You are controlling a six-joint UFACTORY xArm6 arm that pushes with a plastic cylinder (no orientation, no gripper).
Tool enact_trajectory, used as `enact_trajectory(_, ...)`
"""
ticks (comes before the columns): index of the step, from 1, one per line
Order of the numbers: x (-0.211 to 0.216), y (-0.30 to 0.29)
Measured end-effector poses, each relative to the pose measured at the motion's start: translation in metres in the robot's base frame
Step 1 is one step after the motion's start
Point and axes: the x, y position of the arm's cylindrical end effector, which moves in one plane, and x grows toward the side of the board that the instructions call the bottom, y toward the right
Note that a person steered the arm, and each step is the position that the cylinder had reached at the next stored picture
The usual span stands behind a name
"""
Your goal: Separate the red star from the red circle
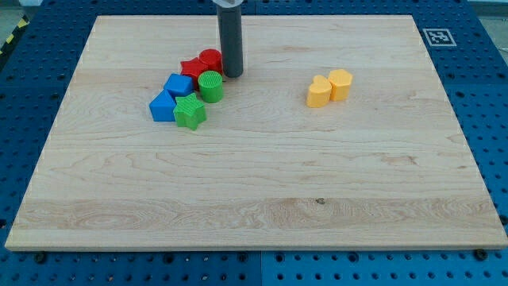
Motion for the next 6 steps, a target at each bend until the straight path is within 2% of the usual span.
enact_trajectory(2, 0.006, -0.014)
enact_trajectory(4, 0.018, -0.073)
enact_trajectory(6, 0.019, -0.104)
